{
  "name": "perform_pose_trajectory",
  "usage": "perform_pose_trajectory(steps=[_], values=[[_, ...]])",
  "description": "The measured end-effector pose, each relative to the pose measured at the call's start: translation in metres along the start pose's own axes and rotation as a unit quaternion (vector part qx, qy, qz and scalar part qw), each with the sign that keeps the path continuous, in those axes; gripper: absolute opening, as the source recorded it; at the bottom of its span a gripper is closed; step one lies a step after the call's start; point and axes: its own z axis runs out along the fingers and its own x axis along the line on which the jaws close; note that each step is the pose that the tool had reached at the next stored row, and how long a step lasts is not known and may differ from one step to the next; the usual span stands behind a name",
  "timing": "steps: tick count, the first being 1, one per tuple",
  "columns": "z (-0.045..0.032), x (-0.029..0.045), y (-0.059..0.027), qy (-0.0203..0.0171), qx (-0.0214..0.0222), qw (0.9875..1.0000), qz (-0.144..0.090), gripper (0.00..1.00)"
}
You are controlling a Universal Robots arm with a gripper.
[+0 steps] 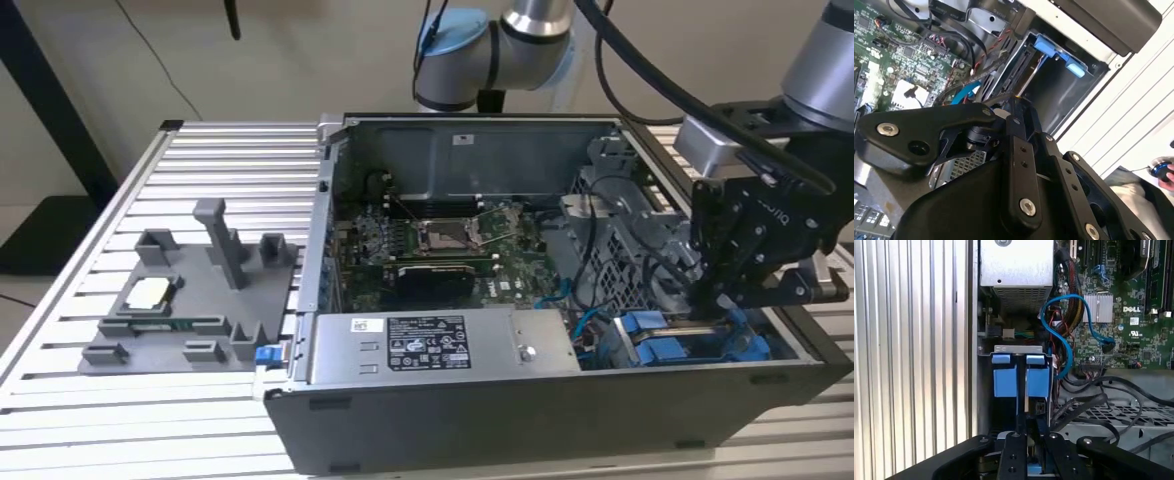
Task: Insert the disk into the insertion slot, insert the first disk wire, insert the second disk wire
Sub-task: 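Insert the first disk wire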
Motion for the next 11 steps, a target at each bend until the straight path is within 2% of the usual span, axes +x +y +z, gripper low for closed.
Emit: perform_pose_trajectory(steps=[2, 5, 7, 8, 11], values=[[0.0012, 0.0, -0.0057, -0.0018, 0.0, 1.0, 0.0, 0.19], [0.0028, -0.0002, -0.0117, -0.009, 0.0, 1.0, 0.0, 0.19], [0.0046, -0.0002, -0.0133, -0.0125, 0.0, 0.9999, 0.0, 0.19], [0.0054, -0.0003, -0.0134, -0.0153, 0.0, 0.9999, 0.0, 0.19], [0.0063, -0.0003, -0.0143, -0.0309, -0.0001, 0.9995, 0.0, 0.19]])
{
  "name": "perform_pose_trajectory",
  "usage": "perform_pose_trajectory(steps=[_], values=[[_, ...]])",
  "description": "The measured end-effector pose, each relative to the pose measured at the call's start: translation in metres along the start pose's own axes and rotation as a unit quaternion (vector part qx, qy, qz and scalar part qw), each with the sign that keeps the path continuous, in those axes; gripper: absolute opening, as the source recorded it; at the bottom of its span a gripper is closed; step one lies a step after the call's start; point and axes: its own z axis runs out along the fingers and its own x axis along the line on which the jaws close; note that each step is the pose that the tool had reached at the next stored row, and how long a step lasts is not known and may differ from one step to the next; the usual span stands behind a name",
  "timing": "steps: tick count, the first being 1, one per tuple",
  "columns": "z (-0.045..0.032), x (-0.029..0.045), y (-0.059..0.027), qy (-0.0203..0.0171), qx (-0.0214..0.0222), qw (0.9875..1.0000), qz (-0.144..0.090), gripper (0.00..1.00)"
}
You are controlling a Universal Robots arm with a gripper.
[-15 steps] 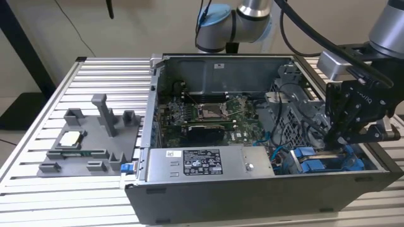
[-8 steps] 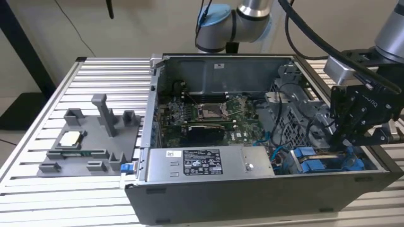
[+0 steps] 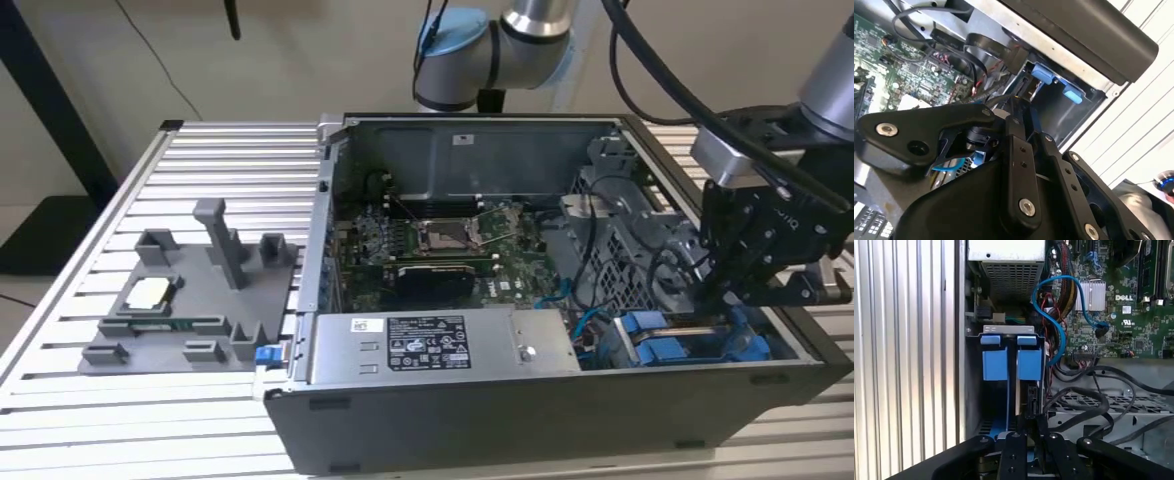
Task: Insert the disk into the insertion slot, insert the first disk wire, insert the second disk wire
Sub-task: 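Insert the first disk wire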
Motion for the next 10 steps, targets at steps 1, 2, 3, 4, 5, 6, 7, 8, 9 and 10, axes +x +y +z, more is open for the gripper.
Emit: perform_pose_trajectory(steps=[1, 2, 3, 4, 5, 6, 7, 8, 9, 10], values=[[0.0003, 0.0, -0.001, -0.004, 0.0, 1.0, 0.0, 0.19], [0.0007, 0.0, -0.0034, -0.005, 0.0, 1.0, -0.001, 0.19], [0.0012, 0.0, -0.0051, -0.0052, 0.0, 1.0, -0.001, 0.19], [0.0018, 0.0, -0.0063, -0.0052, 0.0, 1.0, -0.001, 0.19], [0.0024, 0.0, -0.0071, -0.0052, 0.0, 1.0, -0.001, 0.19], [0.0031, 0.0, -0.0072, -0.0052, 0.0, 1.0, -0.001, 0.19], [0.0036, 0.0001, -0.0071, -0.0051, 0.0, 1.0, -0.001, 0.19], [0.0041, 0.0001, -0.0072, -0.0054, 0.0, 1.0, -0.001, 0.19], [0.0043, 0.0001, -0.0072, -0.0056, 0.0, 1.0, -0.001, 0.19], [0.0047, 0.0001, -0.0072, -0.0058, 0.0, 1.0, -0.001, 0.19]])
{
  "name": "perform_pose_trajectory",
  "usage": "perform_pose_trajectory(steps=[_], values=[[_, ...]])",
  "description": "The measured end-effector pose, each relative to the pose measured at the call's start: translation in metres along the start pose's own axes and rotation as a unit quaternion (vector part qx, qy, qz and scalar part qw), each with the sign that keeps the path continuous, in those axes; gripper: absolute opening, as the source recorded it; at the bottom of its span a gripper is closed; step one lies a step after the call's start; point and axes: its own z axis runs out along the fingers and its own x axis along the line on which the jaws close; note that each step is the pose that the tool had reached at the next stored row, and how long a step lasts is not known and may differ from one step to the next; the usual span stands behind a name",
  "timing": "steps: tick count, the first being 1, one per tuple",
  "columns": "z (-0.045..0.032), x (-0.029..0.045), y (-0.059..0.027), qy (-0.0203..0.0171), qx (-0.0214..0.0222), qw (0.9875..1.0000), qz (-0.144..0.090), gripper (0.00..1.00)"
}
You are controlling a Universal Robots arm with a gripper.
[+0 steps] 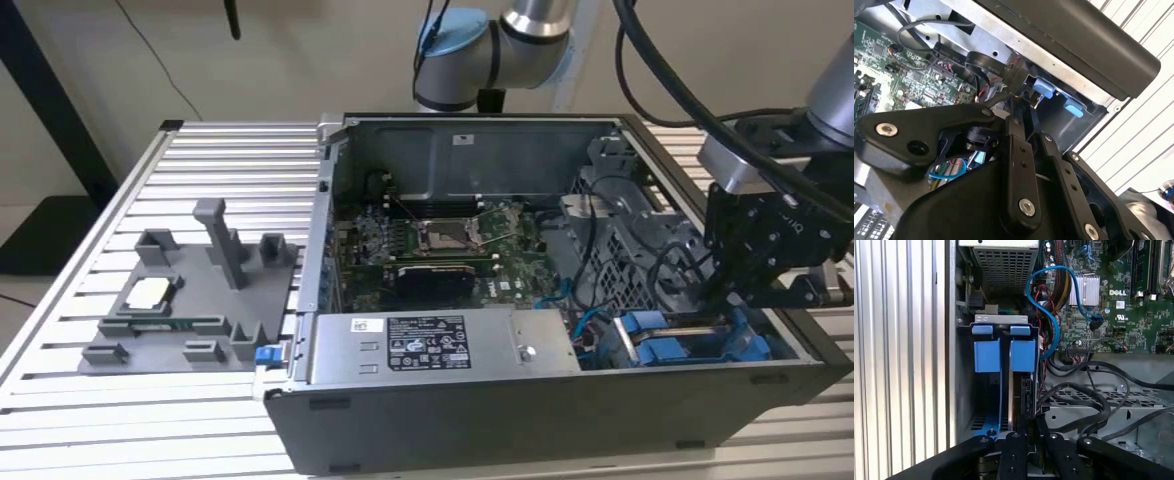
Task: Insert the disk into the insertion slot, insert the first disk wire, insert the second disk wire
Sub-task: 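Insert the first disk wire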
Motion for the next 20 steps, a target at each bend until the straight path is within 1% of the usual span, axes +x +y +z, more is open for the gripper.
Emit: perform_pose_trajectory(steps=[7, 11, 15, 20], values=[[0.0014, 0.0, 0.0001, -0.0002, 0.0, 1.0, 0.001, 0.19], [0.0022, 0.0, 0.0019, -0.0006, 0.0, 1.0, 0.005, 0.19], [0.0027, 0.0, 0.0024, -0.0003, 0.0002, 1.0, 0.007, 0.19], [0.0097, 0.0003, 0.0024, 0.0004, 0.0002, 1.0, 0.008, 0.19]])
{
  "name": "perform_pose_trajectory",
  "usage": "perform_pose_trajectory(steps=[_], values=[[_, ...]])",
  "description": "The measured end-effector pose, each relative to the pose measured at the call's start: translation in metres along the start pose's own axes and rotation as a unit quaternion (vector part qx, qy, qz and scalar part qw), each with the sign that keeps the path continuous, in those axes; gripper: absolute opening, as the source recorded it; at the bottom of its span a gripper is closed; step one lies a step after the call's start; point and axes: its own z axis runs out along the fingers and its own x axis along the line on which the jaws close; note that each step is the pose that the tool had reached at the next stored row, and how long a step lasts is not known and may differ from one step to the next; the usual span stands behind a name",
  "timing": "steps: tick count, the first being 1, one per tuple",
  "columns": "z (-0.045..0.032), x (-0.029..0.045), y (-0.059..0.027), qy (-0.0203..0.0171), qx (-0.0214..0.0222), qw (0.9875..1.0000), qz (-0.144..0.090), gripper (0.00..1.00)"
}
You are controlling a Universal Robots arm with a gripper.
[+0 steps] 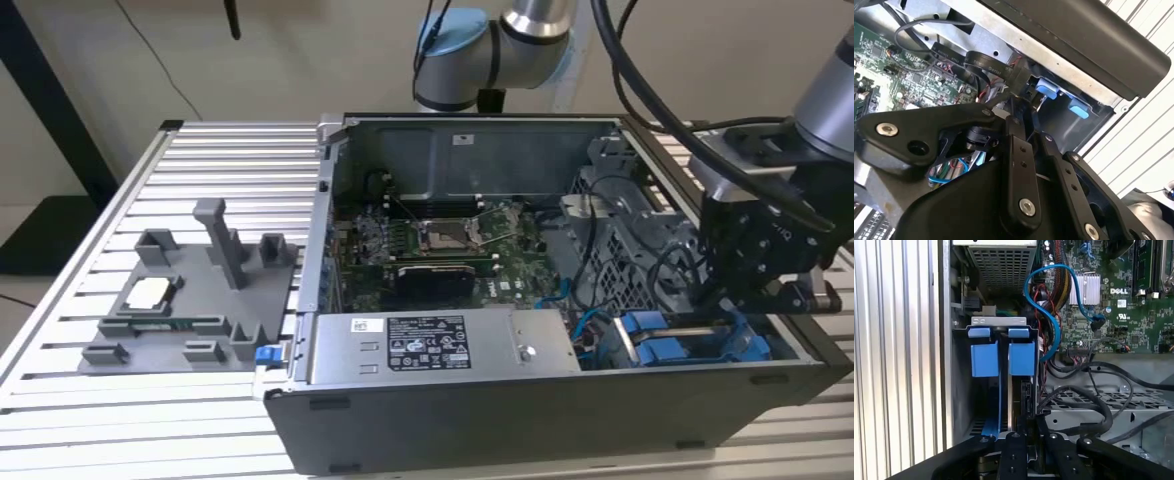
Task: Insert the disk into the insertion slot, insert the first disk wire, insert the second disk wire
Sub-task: 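Insert the first disk wire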
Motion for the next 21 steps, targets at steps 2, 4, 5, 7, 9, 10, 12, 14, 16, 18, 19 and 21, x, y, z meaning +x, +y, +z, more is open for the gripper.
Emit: perform_pose_trajectory(steps=[2, 4, 5, 7, 9, 10, 12, 14, 16, 18, 19, 21], values=[[0.0011, 0.0, 0.0, -0.0006, 0.0, 1.0, 0.0, 0.19], [0.0012, 0.0, 0.0, -0.0007, -0.0001, 1.0, 0.0, 0.19], [0.0012, 0.0, -0.0001, -0.0007, -0.0001, 1.0, 0.0, 0.19], [0.0016, 0.0, -0.0001, -0.0011, -0.0001, 1.0, 0.0, 0.2], [0.0016, 0.0, -0.0001, -0.0011, -0.0001, 1.0, 0.0, 0.2], [0.0007, 0.0, -0.0001, -0.0007, -0.0001, 1.0, 0.0, 0.27], [-0.005, -0.0002, -0.0001, -0.0008, -0.0005, 1.0, 0.0, 0.27], [-0.0125, -0.0004, -0.0001, -0.0006, -0.0006, 1.0, 0.0, 0.27], [-0.0204, -0.0006, -0.0001, -0.0007, -0.0007, 1.0, 0.0, 0.27], [-0.0278, -0.0007, -0.0001, -0.0007, -0.0007, 1.0, 0.0, 0.27], [-0.0307, -0.0008, -0.0001, -0.0007, -0.0007, 1.0, 0.0, 0.27], [-0.0372, -0.001, -0.0001, -0.0007, -0.0007, 1.0, 0.0, 0.27]])
